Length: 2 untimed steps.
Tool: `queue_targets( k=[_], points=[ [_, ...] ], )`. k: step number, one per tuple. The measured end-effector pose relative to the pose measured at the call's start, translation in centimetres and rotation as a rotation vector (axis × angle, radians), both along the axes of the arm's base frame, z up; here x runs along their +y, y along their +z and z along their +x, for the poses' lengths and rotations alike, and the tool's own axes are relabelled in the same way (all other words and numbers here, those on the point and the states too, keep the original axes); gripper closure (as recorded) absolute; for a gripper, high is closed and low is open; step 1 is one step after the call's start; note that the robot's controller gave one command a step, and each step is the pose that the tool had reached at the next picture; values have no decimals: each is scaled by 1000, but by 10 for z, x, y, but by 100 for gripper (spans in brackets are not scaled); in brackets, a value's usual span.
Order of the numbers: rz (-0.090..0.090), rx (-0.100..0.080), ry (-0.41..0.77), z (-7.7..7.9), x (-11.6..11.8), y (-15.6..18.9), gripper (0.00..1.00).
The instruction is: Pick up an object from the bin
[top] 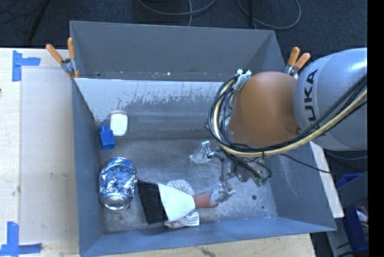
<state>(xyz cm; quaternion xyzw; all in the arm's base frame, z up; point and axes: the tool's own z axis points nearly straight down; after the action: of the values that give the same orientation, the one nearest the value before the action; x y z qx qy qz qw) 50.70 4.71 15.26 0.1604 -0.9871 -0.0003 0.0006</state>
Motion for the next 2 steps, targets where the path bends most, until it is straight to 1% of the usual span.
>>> queue_targets(
  k=[1, 2],
  points=[
    [0, 0, 0, 0, 0, 0, 0],
    [-3, 8, -29, -2, 7, -76, 100]
  ],
)
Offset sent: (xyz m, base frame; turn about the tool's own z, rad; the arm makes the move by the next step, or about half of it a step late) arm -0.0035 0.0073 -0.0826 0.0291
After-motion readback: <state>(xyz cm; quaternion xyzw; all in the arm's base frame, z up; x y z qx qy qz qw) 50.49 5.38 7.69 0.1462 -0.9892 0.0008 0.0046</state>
